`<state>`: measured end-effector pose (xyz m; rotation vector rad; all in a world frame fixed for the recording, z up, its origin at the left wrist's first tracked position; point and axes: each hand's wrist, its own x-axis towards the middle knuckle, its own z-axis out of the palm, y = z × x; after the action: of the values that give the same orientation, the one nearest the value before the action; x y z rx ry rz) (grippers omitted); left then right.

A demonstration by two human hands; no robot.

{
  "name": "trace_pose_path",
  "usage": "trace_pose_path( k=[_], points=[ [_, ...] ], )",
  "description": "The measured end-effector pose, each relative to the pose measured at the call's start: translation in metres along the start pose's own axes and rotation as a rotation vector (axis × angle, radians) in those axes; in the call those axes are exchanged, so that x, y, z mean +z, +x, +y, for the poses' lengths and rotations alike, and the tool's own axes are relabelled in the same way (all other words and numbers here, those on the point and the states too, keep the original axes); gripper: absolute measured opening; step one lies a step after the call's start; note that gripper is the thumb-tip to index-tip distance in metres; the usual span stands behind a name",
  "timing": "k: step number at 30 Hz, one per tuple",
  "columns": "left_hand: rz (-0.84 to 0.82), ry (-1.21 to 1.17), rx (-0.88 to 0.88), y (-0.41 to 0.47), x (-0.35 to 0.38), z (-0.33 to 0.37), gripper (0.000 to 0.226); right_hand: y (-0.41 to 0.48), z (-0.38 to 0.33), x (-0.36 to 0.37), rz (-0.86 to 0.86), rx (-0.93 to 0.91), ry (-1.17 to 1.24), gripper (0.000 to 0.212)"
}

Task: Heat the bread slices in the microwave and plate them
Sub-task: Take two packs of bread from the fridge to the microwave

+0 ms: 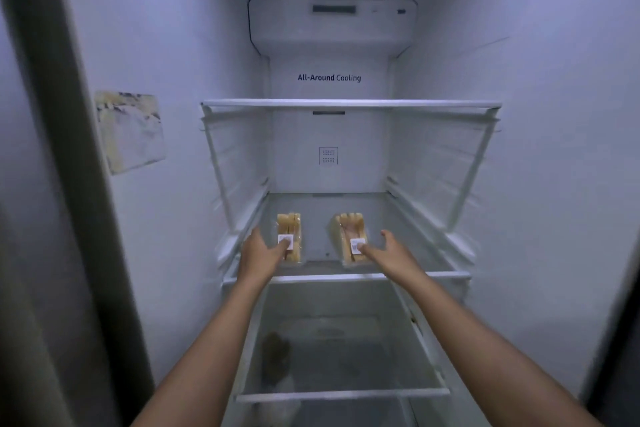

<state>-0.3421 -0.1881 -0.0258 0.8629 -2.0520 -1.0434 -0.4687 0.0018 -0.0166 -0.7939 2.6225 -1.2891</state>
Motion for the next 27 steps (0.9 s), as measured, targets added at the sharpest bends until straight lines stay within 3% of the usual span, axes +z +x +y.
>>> trace_pose_path(
  k=[4,7,13,18,22,27],
  points=[
    [-0.127,-0.067,-0.114,0.026,0.011,-0.01,0.1,0.033,-0.007,0.014,0.0,0.084,0.033,0.09],
    [-0.177,-0.121,-0.165,0.039,0.018,-0.014,0.108,0.048,-0.009,0.026,-0.055,0.111,-0.015,0.098],
    [-0.203,-0.159,-0.135,0.051,0.032,-0.01,0.089,0.06,-0.015,0.044,-0.022,0.108,-0.138,0.094],
    [-0.238,-0.092,-0.162,0.062,0.038,-0.002,0.097,0.062,-0.033,0.046,0.013,0.069,-0.355,0.099],
    [-0.386,-0.11,-0.195,0.063,0.033,0.0,0.104,0.07,-0.035,0.044,-0.116,0.2,-0.114,0.105],
    [-0.457,-0.196,-0.169,0.061,0.028,-0.001,0.111,0.062,-0.027,0.037,-0.201,0.165,0.195,0.096]
  ],
)
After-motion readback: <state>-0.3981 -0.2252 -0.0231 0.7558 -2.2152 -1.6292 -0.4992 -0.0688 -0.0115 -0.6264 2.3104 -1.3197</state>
